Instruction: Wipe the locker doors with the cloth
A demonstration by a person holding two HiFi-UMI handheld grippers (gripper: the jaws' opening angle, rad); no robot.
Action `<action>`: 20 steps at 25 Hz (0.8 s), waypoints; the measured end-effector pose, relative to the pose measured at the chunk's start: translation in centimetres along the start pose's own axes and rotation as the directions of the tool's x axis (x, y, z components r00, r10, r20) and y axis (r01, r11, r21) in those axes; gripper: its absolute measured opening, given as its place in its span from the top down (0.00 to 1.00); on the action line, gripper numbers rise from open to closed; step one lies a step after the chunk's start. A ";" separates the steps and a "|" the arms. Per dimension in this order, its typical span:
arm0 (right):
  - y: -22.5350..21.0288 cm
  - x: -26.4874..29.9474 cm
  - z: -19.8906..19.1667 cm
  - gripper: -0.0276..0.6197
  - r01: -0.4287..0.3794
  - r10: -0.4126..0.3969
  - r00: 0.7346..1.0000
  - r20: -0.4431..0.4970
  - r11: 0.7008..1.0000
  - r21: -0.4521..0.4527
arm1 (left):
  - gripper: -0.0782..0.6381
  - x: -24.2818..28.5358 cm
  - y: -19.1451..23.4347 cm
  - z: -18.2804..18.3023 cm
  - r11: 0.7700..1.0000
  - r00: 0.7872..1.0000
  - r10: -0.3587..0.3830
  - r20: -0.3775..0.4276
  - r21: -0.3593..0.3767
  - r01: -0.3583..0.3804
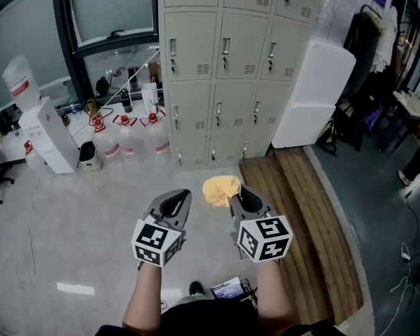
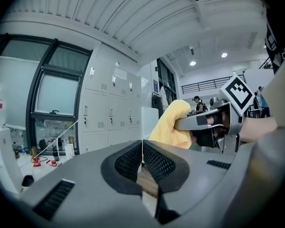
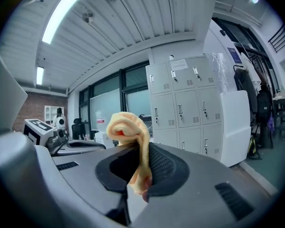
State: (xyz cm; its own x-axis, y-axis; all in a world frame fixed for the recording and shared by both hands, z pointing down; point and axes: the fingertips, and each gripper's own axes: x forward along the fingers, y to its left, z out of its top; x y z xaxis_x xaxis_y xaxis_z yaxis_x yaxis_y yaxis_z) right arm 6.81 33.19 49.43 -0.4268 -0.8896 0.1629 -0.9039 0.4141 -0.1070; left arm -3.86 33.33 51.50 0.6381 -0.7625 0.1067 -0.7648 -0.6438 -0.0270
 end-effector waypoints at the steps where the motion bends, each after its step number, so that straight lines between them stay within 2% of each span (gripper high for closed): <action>1: -0.3 0.9 0.2 0.85 0.007 -0.007 1.000 -0.003 1.000 -0.001 | 0.86 0.6 0.8 0.1 1.000 1.000 -0.005 -0.001 -0.002 0.005; 8: -3.2 7.1 1.3 0.85 0.027 -0.027 0.999 -0.021 1.000 0.004 | 0.86 5.2 5.7 0.2 1.000 1.000 -0.016 -0.007 -0.018 0.016; 15: -6.9 16.0 2.5 0.85 -0.041 0.041 0.999 -0.018 0.999 -0.006 | 0.86 12.1 11.2 -0.3 0.999 0.999 0.038 -0.019 -0.017 -0.038; 20: -11.5 22.3 5.3 0.85 -0.073 0.073 0.997 -0.003 0.997 -0.007 | 0.86 19.3 15.0 1.4 0.998 0.998 0.063 -0.031 0.006 -0.063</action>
State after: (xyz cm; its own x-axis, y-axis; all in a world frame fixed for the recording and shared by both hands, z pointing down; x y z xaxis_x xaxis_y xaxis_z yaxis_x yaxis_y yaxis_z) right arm 7.84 7.53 49.16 -0.4920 -0.8563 0.1573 -0.8704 0.4795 -0.1118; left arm -2.84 8.87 51.82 0.5855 -0.7993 0.1354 -0.8029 -0.5948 -0.0395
